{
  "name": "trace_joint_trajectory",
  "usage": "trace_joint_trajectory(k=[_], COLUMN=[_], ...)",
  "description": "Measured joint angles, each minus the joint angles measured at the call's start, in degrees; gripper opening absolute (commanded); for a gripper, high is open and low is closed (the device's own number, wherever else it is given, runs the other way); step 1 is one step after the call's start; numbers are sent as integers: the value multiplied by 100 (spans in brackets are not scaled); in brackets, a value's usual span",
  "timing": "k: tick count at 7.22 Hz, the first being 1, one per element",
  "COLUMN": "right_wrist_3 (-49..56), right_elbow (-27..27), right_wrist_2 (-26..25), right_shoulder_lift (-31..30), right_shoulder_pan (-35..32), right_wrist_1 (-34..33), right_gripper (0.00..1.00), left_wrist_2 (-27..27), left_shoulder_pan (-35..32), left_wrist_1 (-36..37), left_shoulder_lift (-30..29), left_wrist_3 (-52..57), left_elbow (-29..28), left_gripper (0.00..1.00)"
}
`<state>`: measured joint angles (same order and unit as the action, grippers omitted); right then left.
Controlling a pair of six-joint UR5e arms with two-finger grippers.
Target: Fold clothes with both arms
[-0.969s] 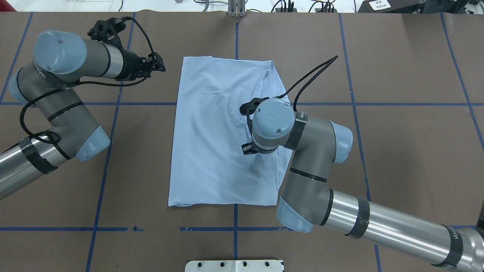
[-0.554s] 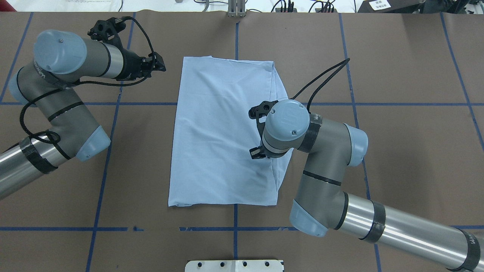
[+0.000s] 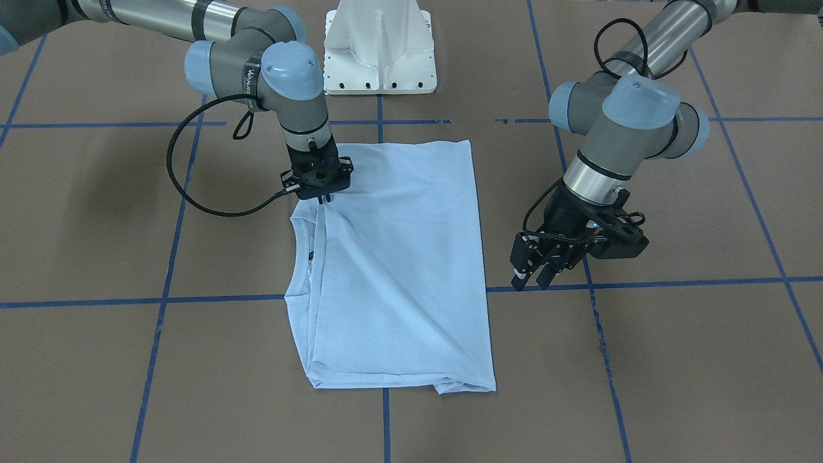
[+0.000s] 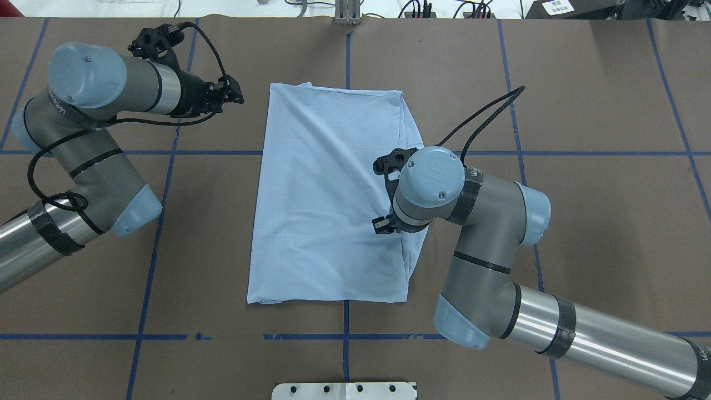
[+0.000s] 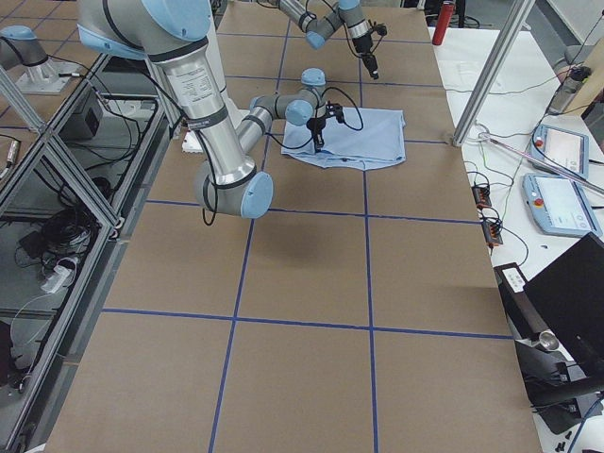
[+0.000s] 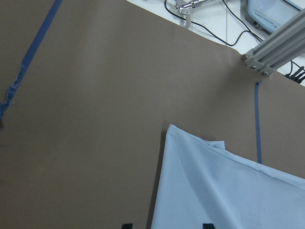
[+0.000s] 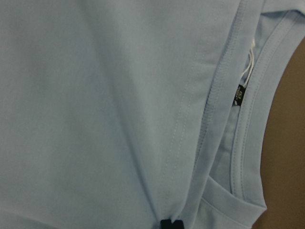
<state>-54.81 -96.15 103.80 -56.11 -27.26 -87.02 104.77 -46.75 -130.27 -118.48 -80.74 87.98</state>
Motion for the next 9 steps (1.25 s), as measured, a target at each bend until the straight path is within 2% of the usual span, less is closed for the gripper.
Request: trace_joint_trajectory(k=[1,2,4,6,9], right_wrist_3=[-348,-1191,-3664,-5428,-6388], right_elbow=[-56,-140,-338,-427,-871], right_wrist_2=[-13,-100,-760,-1093,-1247], right_shoulder_lift=[-3,-11,-14,-97,-548], right_shoulder_pan=[5,87,654,1013,1295], right_wrist_1=[-16,-7,30,124,193], right_gripper=[87,87,85,85,84], left_wrist_2=[2,3,6,8,7], left_shoulder_pan=[0,-4,-7,-9,-9], left_wrist_1=[1,1,1,1,1], left_shoulder_lift=[2,5,21,57,118], left_wrist_3=[3,5,13,27,16], left_elbow=[12,27,46,81,172], left_gripper=[58,58,58,58,58])
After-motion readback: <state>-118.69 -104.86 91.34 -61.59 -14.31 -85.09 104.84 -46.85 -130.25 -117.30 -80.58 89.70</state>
